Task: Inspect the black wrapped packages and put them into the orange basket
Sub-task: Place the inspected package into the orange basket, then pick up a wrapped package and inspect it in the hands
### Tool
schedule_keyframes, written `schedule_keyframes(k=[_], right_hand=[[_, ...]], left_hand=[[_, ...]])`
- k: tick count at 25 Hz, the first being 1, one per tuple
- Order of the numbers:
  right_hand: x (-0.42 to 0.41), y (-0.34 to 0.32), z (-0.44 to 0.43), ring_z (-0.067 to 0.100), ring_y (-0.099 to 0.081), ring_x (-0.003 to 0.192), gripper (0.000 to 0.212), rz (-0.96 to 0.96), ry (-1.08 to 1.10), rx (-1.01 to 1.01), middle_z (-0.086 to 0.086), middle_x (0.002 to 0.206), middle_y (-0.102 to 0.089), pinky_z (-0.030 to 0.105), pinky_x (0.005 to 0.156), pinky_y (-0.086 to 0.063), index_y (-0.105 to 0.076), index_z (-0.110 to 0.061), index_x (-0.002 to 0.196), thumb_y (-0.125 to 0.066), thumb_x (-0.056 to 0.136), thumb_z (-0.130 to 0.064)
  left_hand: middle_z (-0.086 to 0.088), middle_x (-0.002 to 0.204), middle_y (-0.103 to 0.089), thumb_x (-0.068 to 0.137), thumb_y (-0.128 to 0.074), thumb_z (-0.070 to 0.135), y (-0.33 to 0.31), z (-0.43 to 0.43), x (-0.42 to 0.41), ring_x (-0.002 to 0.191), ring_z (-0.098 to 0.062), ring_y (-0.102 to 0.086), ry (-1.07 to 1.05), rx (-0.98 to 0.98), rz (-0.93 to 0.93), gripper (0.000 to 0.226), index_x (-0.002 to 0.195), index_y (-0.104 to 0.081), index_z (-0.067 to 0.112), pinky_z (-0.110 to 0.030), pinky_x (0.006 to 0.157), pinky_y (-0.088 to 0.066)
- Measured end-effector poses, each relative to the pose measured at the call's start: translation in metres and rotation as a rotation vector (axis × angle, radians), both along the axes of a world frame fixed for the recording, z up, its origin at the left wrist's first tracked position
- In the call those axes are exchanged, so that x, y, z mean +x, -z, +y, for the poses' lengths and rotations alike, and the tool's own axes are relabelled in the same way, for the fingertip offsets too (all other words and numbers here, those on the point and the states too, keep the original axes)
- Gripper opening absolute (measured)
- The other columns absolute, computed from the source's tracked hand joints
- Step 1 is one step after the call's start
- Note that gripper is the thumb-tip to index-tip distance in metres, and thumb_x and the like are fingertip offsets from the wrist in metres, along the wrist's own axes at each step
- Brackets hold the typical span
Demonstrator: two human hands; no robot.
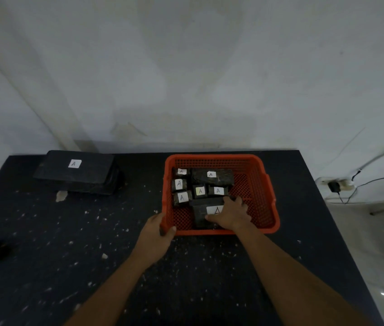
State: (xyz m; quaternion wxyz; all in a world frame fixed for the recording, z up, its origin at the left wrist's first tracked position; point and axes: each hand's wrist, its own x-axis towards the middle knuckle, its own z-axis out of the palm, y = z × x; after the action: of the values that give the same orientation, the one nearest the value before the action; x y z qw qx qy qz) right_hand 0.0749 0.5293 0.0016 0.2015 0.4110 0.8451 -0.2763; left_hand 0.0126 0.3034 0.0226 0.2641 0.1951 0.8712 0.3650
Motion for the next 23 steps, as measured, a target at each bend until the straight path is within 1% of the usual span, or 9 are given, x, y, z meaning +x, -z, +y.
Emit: schedule_keyframes(k=[3,5,8,11,13,17,20,22,23], right_hand=[[0.010,-0.007,-0.009,0.039,-0.028,0.140,0.080,0.072,0.029,0.056,0.016,0.153,-0.028,0.060,0.110,-0.034,-0.035,-0.021,0.147,-0.067,0.082,-0.054],[0.011,-0.015,-0.023,0.037,-0.030,0.140,0.071,0.118,0.022,0.100,0.016,0.152,-0.032,0.059,0.110,-0.035,-0.038,-0.015,0.144,-0.062,0.087,-0.051],[0.000,-0.031,-0.052,0.035,-0.034,0.138,0.063,0.210,-0.032,0.147,0.014,0.148,-0.038,0.056,0.111,-0.036,-0.042,-0.014,0.141,-0.057,0.090,-0.049],[-0.022,-0.046,-0.089,0.032,-0.039,0.133,0.056,0.281,-0.092,0.122,0.012,0.143,-0.043,0.052,0.107,-0.041,-0.047,-0.016,0.135,-0.057,0.091,-0.047],[-0.039,-0.052,-0.116,0.030,-0.041,0.132,0.050,0.290,-0.142,0.099,0.011,0.140,-0.045,0.051,0.106,-0.042,-0.050,-0.017,0.131,-0.057,0.091,-0.047],[-0.075,-0.054,-0.176,0.026,-0.043,0.131,0.049,0.276,-0.256,0.017,0.008,0.141,-0.047,0.046,0.107,-0.042,-0.050,-0.020,0.133,-0.058,0.092,-0.046],[-0.106,-0.051,-0.228,0.023,-0.044,0.131,0.049,0.262,-0.344,-0.015,0.005,0.143,-0.047,0.041,0.106,-0.042,-0.049,-0.022,0.135,-0.059,0.092,-0.045],[-0.126,-0.048,-0.262,0.022,-0.044,0.131,0.049,0.260,-0.393,-0.037,0.003,0.143,-0.047,0.041,0.107,-0.042,-0.049,-0.021,0.135,-0.059,0.093,-0.043],[-0.136,-0.045,-0.280,0.022,-0.043,0.132,0.048,0.258,-0.422,-0.047,0.003,0.144,-0.046,0.041,0.108,-0.042,-0.049,-0.021,0.136,-0.058,0.094,-0.043]], left_hand=[[-0.003,0.139,-0.048,0.091,-0.060,0.029,-0.001,-0.010,0.003,0.115,-0.011,-0.051,-0.032,0.006,0.009,0.047,0.136,-0.048,0.022,-0.028,0.103,-0.042],[-0.005,0.143,-0.045,0.091,-0.061,0.029,-0.002,-0.019,0.003,0.117,-0.013,-0.052,-0.079,0.007,-0.010,0.052,0.139,-0.044,0.017,-0.027,0.101,-0.042],[-0.006,0.146,-0.042,0.091,-0.061,0.029,-0.003,-0.037,-0.001,0.125,-0.018,-0.051,-0.130,0.002,-0.033,0.055,0.141,-0.042,0.014,-0.028,0.102,-0.042],[-0.006,0.145,-0.043,0.092,-0.060,0.028,-0.006,-0.064,-0.010,0.126,-0.019,-0.050,-0.166,-0.003,-0.040,0.053,0.140,-0.044,0.014,-0.032,0.103,-0.045],[-0.006,0.143,-0.044,0.092,-0.060,0.028,-0.007,-0.088,-0.019,0.126,-0.018,-0.050,-0.198,-0.008,-0.038,0.051,0.139,-0.045,0.014,-0.032,0.104,-0.045],[-0.004,0.144,-0.043,0.092,-0.060,0.029,-0.008,-0.150,-0.044,0.126,-0.019,-0.050,-0.299,-0.019,-0.079,0.049,0.137,-0.046,0.017,-0.033,0.104,-0.045],[-0.005,0.143,-0.044,0.091,-0.062,0.028,-0.008,-0.203,-0.063,0.126,-0.019,-0.049,-0.382,-0.049,-0.071,0.049,0.136,-0.047,0.018,-0.033,0.107,-0.042],[-0.004,0.142,-0.044,0.091,-0.062,0.028,-0.008,-0.238,-0.076,0.124,-0.017,-0.051,-0.428,-0.068,-0.056,0.050,0.137,-0.046,0.018,-0.030,0.104,-0.042],[-0.003,0.142,-0.044,0.091,-0.062,0.028,-0.006,-0.256,-0.083,0.120,-0.015,-0.053,-0.445,-0.084,-0.045,0.050,0.137,-0.046,0.017,-0.025,0.101,-0.043]])
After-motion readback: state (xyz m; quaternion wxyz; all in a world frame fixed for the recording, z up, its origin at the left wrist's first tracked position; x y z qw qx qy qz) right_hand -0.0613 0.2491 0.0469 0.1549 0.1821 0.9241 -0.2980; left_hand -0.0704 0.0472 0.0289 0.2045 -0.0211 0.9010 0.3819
